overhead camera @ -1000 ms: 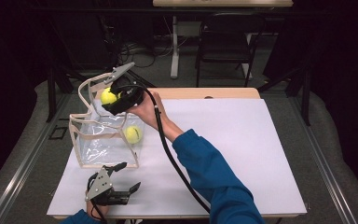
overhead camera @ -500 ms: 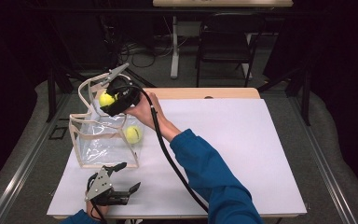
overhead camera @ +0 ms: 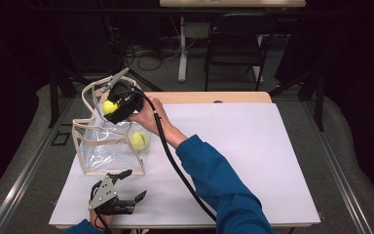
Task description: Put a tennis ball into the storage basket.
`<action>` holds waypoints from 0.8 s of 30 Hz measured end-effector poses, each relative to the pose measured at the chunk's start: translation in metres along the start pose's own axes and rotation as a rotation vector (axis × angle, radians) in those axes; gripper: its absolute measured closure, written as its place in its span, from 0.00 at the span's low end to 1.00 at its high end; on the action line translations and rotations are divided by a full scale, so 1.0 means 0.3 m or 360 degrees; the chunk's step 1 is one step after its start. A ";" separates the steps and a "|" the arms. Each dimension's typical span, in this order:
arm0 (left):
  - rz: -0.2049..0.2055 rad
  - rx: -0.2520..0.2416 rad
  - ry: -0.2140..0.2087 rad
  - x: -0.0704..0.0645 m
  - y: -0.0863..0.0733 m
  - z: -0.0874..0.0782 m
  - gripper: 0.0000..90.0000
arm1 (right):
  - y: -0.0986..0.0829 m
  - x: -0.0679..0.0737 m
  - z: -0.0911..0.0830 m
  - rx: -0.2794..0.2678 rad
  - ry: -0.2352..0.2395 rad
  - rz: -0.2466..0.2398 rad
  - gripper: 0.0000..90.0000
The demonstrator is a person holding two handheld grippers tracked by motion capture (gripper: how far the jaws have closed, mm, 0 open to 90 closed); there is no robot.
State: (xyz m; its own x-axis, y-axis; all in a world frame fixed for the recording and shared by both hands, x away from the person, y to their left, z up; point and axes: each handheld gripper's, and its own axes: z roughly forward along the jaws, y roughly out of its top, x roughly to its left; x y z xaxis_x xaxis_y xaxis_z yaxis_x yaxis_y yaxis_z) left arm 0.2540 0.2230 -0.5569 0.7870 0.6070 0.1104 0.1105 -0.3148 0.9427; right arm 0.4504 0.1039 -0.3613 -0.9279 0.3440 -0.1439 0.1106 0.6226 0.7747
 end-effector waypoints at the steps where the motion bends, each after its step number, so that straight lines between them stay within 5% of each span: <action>1: 0.0000 0.0000 0.0000 0.000 0.000 0.000 0.18 | 0.000 -0.001 0.001 0.0002 0.0003 0.0000 0.29; 4: 0.0000 0.0002 0.0004 0.000 0.000 0.000 0.18 | -0.001 -0.002 0.009 0.0035 0.0007 0.0010 0.28; 7: 0.0000 0.0000 0.0000 0.000 0.000 -0.001 0.18 | -0.003 -0.005 0.005 0.0036 -0.0005 0.0035 0.11; 12: 0.0005 0.0006 0.0001 0.000 0.000 0.001 0.18 | -0.017 -0.018 -0.027 0.0012 0.0011 0.0063 0.00; 24: 0.0010 0.0020 -0.0001 -0.006 0.004 0.012 0.18 | -0.082 -0.058 -0.133 -0.0035 0.0026 0.0111 0.00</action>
State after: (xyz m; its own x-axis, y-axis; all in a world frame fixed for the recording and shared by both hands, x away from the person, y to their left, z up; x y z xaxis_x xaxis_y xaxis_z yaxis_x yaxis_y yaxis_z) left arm 0.2549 0.2189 -0.5573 0.7883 0.6043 0.1160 0.1133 -0.3278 0.9379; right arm 0.4495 0.0545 -0.3534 -0.9240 0.3741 -0.0794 0.1673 0.5821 0.7957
